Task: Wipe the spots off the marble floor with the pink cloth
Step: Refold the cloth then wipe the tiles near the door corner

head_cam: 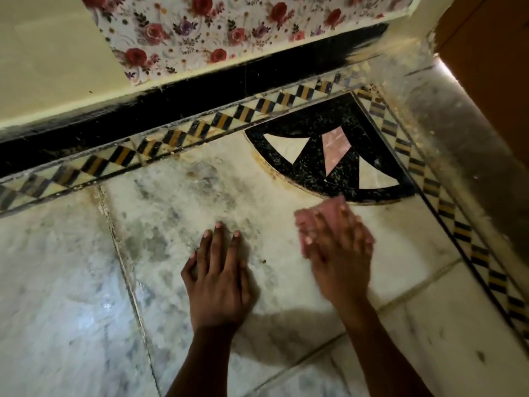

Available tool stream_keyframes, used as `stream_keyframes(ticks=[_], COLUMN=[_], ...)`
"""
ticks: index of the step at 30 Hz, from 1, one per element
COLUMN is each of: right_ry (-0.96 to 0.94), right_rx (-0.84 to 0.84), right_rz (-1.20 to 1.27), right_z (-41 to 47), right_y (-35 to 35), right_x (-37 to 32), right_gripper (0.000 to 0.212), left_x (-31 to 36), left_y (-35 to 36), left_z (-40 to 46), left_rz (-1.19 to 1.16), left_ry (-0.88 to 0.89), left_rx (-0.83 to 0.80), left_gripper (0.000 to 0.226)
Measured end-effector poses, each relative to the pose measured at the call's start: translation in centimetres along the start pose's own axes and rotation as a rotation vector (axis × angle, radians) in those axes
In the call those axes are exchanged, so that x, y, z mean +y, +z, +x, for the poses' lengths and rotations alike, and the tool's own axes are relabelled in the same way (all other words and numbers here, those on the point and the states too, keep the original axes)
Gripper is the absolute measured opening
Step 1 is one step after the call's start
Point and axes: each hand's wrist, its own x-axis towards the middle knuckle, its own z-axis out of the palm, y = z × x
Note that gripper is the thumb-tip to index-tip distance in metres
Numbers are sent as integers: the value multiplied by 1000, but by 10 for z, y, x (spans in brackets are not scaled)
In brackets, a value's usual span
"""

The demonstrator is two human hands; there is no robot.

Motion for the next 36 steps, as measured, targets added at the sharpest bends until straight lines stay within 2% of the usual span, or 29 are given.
stream_keyframes(ticks=[2, 3, 6, 8, 11, 13, 16, 18, 20, 21, 23, 25, 26, 27, 28, 30, 32, 34, 36], right_ry=[203, 228, 76, -66, -221, -236, -26, 161, 235, 199, -7, -257, -315, -308, -210, 105, 356, 391, 238], right_rx=[10, 24, -46, -39, 6, -22, -75, -6, 47, 42, -16, -29, -11, -14, -31, -22, 59, 75, 3], right_rz=[54, 74, 107, 88, -14, -94, -68, 13, 86, 93, 40, -16, -43, -65, -87, -67, 82, 167, 123], right_z=[28, 49, 91, 73, -5, -44, -33, 5, 47, 60, 50, 0, -28, -50, -60, -45, -2, 40, 53], right_y=[-4, -5, -4, 6, 14, 10, -2, -4, -6, -6, -4, 3, 6, 6, 5, -5, -13, -18, -17], right_x=[0, -12, -59, -74, -49, -10, 38, 37, 12, -4, -26, -16, 7, 37, 66, 109, 113, 89, 62], right_gripper=[65, 65, 60, 60, 58, 59, 70, 73, 70, 68, 65, 62, 62, 62, 63, 68, 68, 65, 65], left_x=[1, 2, 1, 0, -1, -2, -2, -2, -3, -3, -1, -1, 0, 0, 0, 0, 0, 0, 1], left_y=[0, 0, 1, 3, 3, 3, 6, 7, 6, 6, 5, 4, 4, 3, 2, 1, 1, 2, 3], left_z=[0, -1, -1, -1, -1, -2, -1, -2, -2, -1, -2, -1, -2, -1, -2, -2, -1, -2, -4], left_rz=[-4, -5, -14, -13, -3, -5, 9, 12, 23, 23, 17, 12, 2, -5, -12, -22, -21, -27, -26], left_ry=[-1, -1, -7, 3, 9, 3, 13, 24, 25, 27, 31, 29, 27, 28, 28, 27, 28, 27, 32], left_rx=[6, 10, 26, 34, 27, 15, 31, 40, 41, 42, 38, 31, 29, 25, 14, 8, 8, 16, 38], left_gripper=[65, 65, 65, 64, 62, 62, 62, 62, 63, 64, 65, 66, 66, 66, 66, 66, 67, 67, 66])
